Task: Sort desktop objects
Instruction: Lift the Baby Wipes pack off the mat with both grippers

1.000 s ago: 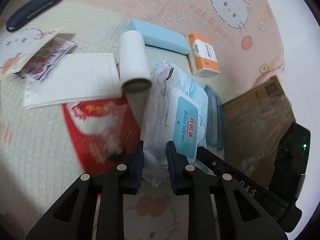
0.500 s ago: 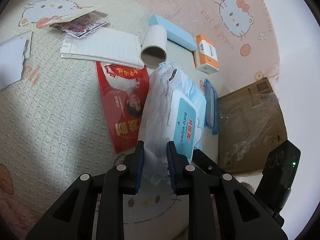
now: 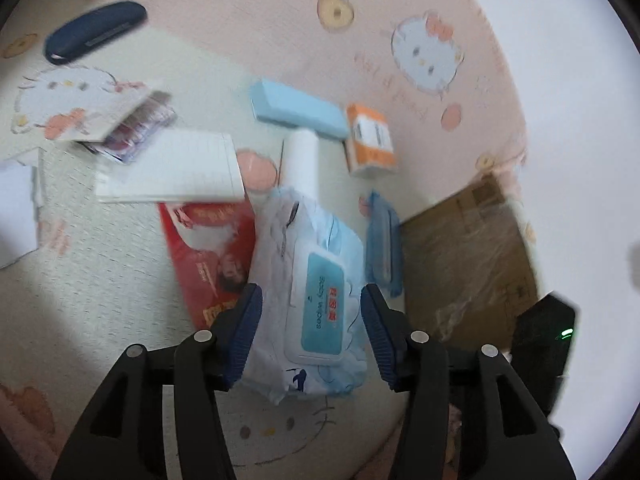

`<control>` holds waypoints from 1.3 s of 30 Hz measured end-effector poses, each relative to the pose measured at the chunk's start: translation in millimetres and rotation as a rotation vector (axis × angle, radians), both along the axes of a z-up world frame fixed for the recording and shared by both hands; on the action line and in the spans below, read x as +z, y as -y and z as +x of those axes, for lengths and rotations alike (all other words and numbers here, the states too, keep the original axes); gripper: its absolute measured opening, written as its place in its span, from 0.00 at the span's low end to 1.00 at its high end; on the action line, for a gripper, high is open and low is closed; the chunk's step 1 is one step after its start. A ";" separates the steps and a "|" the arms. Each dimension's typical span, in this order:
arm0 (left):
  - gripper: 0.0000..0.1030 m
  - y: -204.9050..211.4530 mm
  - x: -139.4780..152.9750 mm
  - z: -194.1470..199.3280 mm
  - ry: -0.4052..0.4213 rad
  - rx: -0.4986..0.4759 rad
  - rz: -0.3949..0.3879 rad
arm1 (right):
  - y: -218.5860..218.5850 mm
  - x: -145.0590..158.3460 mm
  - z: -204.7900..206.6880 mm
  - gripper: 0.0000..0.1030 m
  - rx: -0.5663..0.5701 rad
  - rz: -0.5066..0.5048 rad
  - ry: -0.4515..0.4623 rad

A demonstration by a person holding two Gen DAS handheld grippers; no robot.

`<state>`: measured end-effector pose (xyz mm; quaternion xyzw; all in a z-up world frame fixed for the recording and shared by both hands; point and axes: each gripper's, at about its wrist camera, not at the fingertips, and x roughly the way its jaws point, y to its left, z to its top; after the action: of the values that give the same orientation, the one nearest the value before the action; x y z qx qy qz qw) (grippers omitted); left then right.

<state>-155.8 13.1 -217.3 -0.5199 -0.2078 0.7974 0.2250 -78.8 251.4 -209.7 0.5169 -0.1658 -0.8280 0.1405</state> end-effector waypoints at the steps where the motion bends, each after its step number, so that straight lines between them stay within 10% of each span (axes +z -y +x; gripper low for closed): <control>1: 0.54 -3.4 -4.6 -1.7 0.015 0.002 -0.011 | 3.1 1.7 -1.0 0.67 0.014 -0.014 -0.015; 10: 0.54 16.3 -49.8 -26.8 0.218 0.083 0.054 | 5.0 -29.6 -15.7 0.67 0.000 -0.024 0.071; 26: 0.42 -1.0 -59.2 -36.7 0.213 0.062 0.127 | -25.1 -69.6 -37.1 0.67 -0.229 -0.445 0.194; 39: 0.32 -2.4 -46.3 -23.0 0.160 0.085 0.099 | 1.7 -42.8 -29.0 0.42 -0.143 -0.263 0.109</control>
<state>-178.9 15.5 -263.6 -0.5611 -0.2862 0.7508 0.1991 -107.8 249.7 -252.5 0.5250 -0.3164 -0.7779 0.1384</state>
